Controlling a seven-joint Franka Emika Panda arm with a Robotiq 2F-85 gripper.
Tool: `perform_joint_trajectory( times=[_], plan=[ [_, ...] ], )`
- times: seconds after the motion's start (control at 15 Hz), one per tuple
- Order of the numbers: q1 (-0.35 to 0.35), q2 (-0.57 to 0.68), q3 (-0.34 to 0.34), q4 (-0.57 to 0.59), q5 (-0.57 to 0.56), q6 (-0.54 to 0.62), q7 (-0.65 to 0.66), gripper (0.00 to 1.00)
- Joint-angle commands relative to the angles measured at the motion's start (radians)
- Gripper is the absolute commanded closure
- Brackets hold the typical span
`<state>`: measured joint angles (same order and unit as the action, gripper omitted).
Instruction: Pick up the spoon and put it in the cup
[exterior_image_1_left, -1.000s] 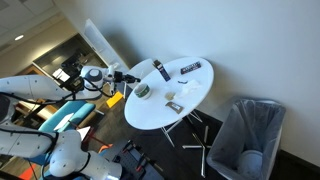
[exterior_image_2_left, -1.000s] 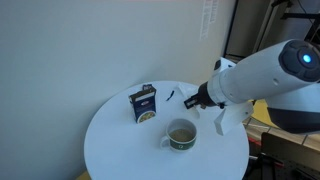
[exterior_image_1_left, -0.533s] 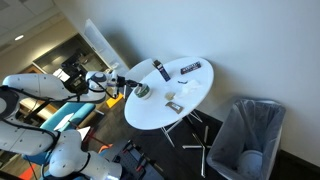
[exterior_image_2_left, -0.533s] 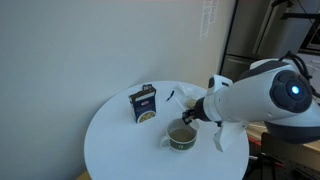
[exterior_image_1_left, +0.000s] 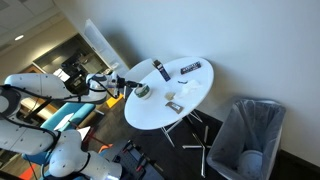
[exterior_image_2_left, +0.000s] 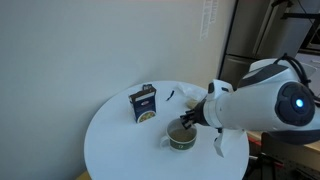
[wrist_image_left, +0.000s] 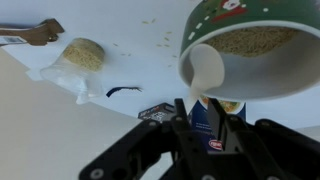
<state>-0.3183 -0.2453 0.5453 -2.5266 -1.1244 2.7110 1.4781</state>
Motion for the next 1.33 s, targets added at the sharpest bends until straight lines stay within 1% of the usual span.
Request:
perform_joint_trajectory(
  times=[0.0,0.33,0.4,0.53,0.6,0.67,0.73,0.8,0.87,1.07,1.13,1.2,1.27],
  plan=[
    [-0.012,0.025,0.012,0.006,-0.055,0.021,0.064,0.38],
    [-0.005,0.027,0.006,0.001,-0.075,0.027,0.097,0.02],
    [0.001,0.01,0.001,-0.007,-0.055,0.026,0.084,0.0],
    [0.018,-0.035,-0.025,-0.034,0.018,0.055,0.02,0.0],
    [0.028,-0.057,-0.041,-0.046,0.063,0.074,-0.017,0.0],
    [0.045,-0.082,-0.069,-0.06,0.14,0.088,-0.089,0.0],
    [0.187,-0.082,-0.213,-0.063,0.189,0.059,-0.144,0.0],
    [0.218,-0.095,-0.257,-0.074,0.281,0.054,-0.243,0.0],
    [0.266,-0.109,-0.307,-0.087,0.361,0.055,-0.327,0.0],
    [0.471,-0.193,-0.519,-0.107,0.584,-0.033,-0.59,0.0],
    [0.52,-0.231,-0.571,-0.107,0.652,-0.074,-0.677,0.0],
    [0.542,-0.275,-0.601,-0.101,0.717,-0.125,-0.76,0.0],
    [0.558,-0.311,-0.623,-0.089,0.75,-0.179,-0.809,0.0]
  ],
)
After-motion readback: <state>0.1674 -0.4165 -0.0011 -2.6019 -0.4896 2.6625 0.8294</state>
